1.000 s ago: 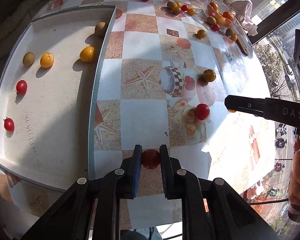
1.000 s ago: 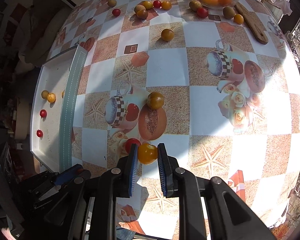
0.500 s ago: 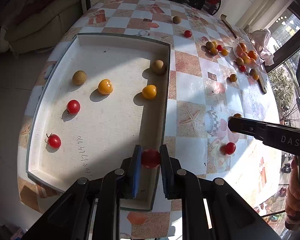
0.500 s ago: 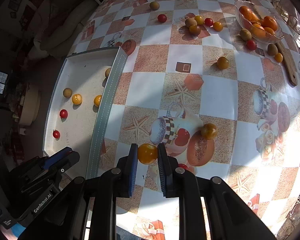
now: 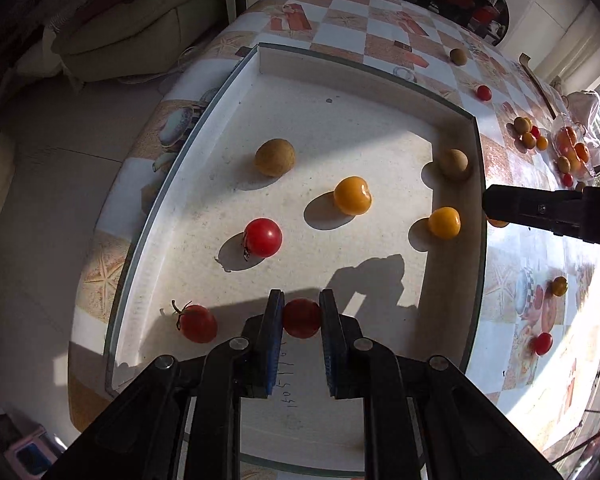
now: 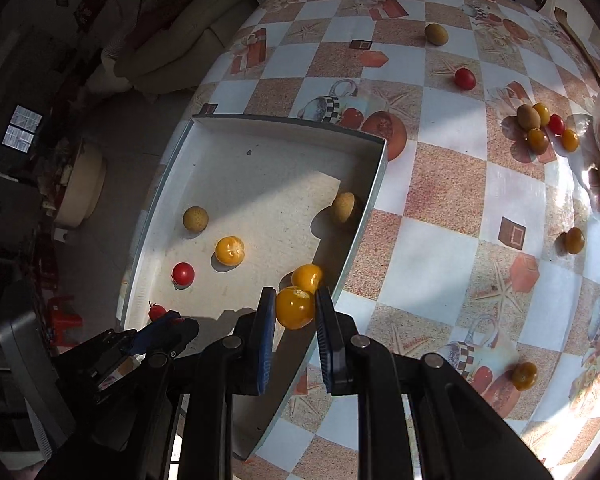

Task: Organize fruits
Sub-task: 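Carry the red and orange tomatoes in both tools over the white tray, then open both tools to release the tomatoes into the tray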

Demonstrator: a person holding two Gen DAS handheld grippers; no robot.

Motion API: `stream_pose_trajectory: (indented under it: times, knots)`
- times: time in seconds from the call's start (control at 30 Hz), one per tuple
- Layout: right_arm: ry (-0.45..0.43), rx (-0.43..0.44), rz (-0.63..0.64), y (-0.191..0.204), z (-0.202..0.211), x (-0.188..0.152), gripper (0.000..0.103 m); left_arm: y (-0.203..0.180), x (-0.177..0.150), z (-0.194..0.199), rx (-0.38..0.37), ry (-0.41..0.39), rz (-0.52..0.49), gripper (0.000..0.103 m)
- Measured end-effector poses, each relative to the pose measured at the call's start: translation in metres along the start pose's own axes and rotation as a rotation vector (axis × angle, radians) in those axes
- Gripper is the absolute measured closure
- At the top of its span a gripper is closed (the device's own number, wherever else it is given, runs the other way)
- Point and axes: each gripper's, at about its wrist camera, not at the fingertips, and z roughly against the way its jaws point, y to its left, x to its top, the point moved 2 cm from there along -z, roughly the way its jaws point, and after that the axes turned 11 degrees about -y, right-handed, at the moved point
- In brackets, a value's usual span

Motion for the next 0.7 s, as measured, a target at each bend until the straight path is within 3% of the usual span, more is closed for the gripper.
stream_pose_trajectory:
  times: [0.37,0.7]
  knots:
    - [0.015,-0.043,0.037,0.015,-0.044,0.029,0.081,0.002,-0.002,-0.015,0.021,0.017,0.008,0.084]
    - [0.032,-0.081,0.045,0.014,-0.068,0.033,0.081,-0.01,-0.005,-0.015,0.047,-0.008,-0.053,0.084]
